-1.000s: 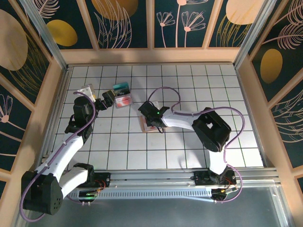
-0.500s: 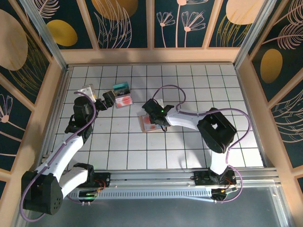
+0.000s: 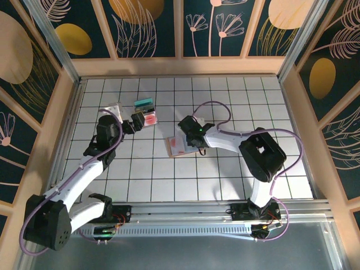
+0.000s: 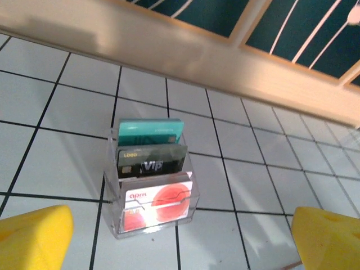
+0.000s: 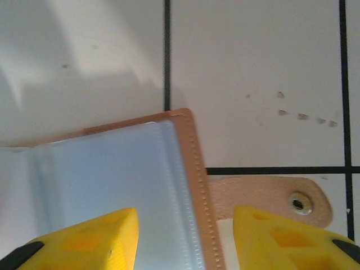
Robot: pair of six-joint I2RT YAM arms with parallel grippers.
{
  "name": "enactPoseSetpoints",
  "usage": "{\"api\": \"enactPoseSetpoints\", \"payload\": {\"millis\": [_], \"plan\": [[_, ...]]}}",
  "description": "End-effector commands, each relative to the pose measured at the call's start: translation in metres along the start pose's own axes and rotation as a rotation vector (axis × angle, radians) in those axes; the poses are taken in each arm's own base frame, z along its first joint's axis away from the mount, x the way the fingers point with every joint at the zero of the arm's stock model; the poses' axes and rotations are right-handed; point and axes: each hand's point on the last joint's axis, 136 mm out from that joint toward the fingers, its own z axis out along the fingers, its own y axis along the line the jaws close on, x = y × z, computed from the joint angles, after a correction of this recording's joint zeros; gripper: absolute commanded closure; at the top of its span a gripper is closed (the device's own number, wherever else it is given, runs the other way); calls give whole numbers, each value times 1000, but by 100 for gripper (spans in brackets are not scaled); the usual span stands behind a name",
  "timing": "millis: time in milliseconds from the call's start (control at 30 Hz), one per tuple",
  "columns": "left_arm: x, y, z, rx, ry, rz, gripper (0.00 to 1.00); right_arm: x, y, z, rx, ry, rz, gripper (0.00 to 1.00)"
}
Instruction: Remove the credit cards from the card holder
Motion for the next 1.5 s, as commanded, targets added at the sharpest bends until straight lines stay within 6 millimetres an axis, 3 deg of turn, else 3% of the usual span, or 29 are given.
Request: {"api": "enactPoseSetpoints", "payload": {"millis": [0, 133, 200, 367, 500, 633, 900, 1300, 1467], "plan": [[15, -4, 9, -44, 40, 79, 1, -8, 7, -7, -49, -29, 41, 52], [55, -7, 21, -76, 137, 120, 1, -11, 11, -6, -54, -25, 37, 53], [66, -8, 23, -76, 157, 97, 1, -13, 14, -12, -65, -36, 25, 54], [68, -1, 25, -109, 127, -21, 1, -18, 38, -39, -134, -89, -40, 62], [69, 14, 29, -210, 124, -79, 1, -9, 69, -52, -204, -84, -111, 66], [73, 26, 34, -290, 145, -96, 1, 7, 91, -49, -222, -53, -175, 66], [72, 31, 36, -304, 146, -114, 1, 23, 112, -35, -251, 6, -225, 57], [75, 33, 34, -311, 156, -113, 1, 48, 101, -9, -192, 95, -238, 50], [75, 33, 34, -309, 159, -108, 1, 55, 95, -1, -186, 121, -221, 53]]}}
